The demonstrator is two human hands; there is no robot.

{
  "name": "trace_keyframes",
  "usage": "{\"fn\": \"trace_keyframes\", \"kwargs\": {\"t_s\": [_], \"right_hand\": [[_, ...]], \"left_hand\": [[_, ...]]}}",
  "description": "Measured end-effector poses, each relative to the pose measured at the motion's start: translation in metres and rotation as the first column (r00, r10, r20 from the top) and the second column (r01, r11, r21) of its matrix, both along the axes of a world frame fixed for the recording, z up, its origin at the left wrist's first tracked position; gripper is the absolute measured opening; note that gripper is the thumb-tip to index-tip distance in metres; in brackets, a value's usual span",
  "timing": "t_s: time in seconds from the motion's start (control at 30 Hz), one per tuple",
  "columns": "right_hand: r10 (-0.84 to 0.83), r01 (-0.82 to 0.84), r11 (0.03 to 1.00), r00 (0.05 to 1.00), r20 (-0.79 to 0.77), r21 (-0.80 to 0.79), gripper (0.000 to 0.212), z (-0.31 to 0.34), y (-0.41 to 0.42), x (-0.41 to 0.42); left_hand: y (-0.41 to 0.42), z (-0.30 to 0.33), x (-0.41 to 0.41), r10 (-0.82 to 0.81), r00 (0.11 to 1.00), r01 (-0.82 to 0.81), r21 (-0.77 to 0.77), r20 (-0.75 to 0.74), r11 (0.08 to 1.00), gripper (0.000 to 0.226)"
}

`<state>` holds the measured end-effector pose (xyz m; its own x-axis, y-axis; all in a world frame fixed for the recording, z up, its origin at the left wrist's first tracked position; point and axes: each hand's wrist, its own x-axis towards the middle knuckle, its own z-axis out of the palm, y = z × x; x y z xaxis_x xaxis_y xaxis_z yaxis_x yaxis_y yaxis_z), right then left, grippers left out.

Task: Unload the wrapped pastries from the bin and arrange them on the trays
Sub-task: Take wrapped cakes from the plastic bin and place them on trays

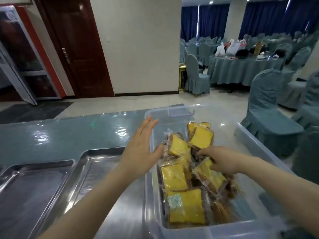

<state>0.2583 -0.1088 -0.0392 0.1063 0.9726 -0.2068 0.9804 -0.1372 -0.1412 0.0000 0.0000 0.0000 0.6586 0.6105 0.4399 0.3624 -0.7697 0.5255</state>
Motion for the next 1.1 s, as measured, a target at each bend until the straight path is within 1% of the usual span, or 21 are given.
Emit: {"fn": "trace_keyframes", "kwargs": {"t_s": [0.1,0.17,0.27,0.37,0.43,0.5,0.57,0.63,0.7,0.8,0.87,0.97,1.03,1.1], "right_hand": [[0.15,-0.127,0.981,0.976,0.158,-0.144,0.084,-0.012,0.005,0.001],[0.197,-0.156,0.969,0.955,0.22,-0.191,0.089,-0.015,0.01,0.001],[0.197,-0.163,0.974,0.953,0.231,-0.159,0.085,-0.014,0.014,0.005],[0.203,-0.161,0.968,0.954,0.221,-0.194,0.07,-0.012,0.019,0.007],[0.168,-0.122,0.97,0.961,0.218,-0.211,0.053,-0.007,0.021,0.011],[0.11,-0.063,0.976,0.968,0.225,-0.206,0.046,-0.002,0.022,0.016],[0.04,0.009,0.979,0.972,0.233,-0.205,0.045,0.0,0.02,0.02],[-0.031,0.079,0.977,0.971,0.239,-0.198,0.044,-0.001,0.018,0.023],[-0.108,0.152,0.971,0.967,0.231,-0.183,0.039,-0.002,0.017,0.025],[-0.233,0.263,0.952,0.954,0.189,-0.156,0.034,-0.006,0.019,0.027],[-0.257,0.291,0.944,0.944,0.205,-0.153,0.033,-0.006,0.019,0.026],[-0.285,0.325,0.935,0.926,0.246,-0.141,0.035,-0.002,0.019,0.027],[-0.322,0.354,0.927,0.92,0.224,-0.121,0.038,0.002,0.019,0.027],[-0.348,0.37,0.924,0.917,0.194,-0.094,0.04,0.006,0.019,0.024]], "left_hand": [[0.003,-0.009,0.021,-0.001,0.997,-0.003,-0.044,-0.081,0.999,0.069],[0.005,-0.015,0.035,-0.019,0.989,0.009,-0.075,-0.143,0.997,0.072],[0.015,-0.023,0.056,-0.055,0.971,0.03,-0.113,-0.232,0.993,0.075],[0.024,-0.029,0.077,-0.15,0.928,0.092,-0.182,-0.342,0.979,0.076],[0.028,-0.035,0.092,-0.227,0.882,0.145,-0.22,-0.414,0.965,0.08],[0.03,-0.042,0.108,-0.261,0.82,0.156,-0.239,-0.51,0.958,0.087],[0.029,-0.05,0.12,-0.293,0.716,0.153,-0.267,-0.633,0.952,0.099],[0.028,-0.056,0.131,-0.305,0.599,0.168,-0.256,-0.74,0.952,0.11],[0.027,-0.061,0.136,-0.269,0.529,0.194,-0.194,-0.805,0.962,0.116],[0.023,-0.068,0.137,-0.148,0.482,0.259,-0.021,-0.863,0.966,0.115],[0.023,-0.069,0.135,-0.112,0.478,0.291,0.037,-0.871,0.956,0.108],[0.025,-0.066,0.133,-0.121,0.51,0.294,0.041,-0.851,0.955,0.089],[0.026,-0.063,0.13,-0.128,0.567,0.269,0.036,-0.814,0.962,0.083],[0.029,-0.059,0.125,-0.159,0.662,0.216,-0.016,-0.733,0.976,0.084]]}}
